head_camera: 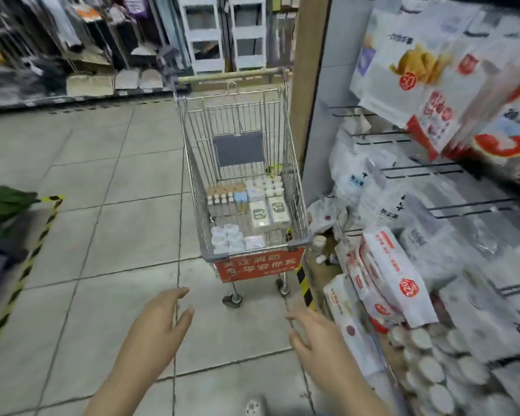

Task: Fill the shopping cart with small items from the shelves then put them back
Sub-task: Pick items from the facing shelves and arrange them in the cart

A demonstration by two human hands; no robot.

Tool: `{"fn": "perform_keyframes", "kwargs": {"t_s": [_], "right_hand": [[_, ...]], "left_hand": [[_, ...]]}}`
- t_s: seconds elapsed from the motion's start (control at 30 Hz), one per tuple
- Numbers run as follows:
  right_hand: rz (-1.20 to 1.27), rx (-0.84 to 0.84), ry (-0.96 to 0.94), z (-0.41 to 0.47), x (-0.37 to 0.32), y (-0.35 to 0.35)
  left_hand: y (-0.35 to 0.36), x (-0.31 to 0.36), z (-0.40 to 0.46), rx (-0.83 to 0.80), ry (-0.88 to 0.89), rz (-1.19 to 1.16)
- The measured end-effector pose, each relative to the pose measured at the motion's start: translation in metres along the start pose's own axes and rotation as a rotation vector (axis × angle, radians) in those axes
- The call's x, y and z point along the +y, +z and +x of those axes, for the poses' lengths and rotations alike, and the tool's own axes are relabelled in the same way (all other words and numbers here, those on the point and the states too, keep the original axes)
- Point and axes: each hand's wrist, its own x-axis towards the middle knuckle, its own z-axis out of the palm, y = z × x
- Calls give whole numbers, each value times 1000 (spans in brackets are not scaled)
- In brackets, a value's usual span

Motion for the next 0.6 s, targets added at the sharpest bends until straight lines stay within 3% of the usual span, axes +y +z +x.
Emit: {"fn": "perform_keyframes", "kwargs": {"t_s": [0.37,0.6], "right_hand": [[-3,-80,183,125,63,-37],[-15,-142,144,233,82,-56]], "left_hand": [[39,38,134,-124,121,45],[76,60,220,-195,68,-14]]}}
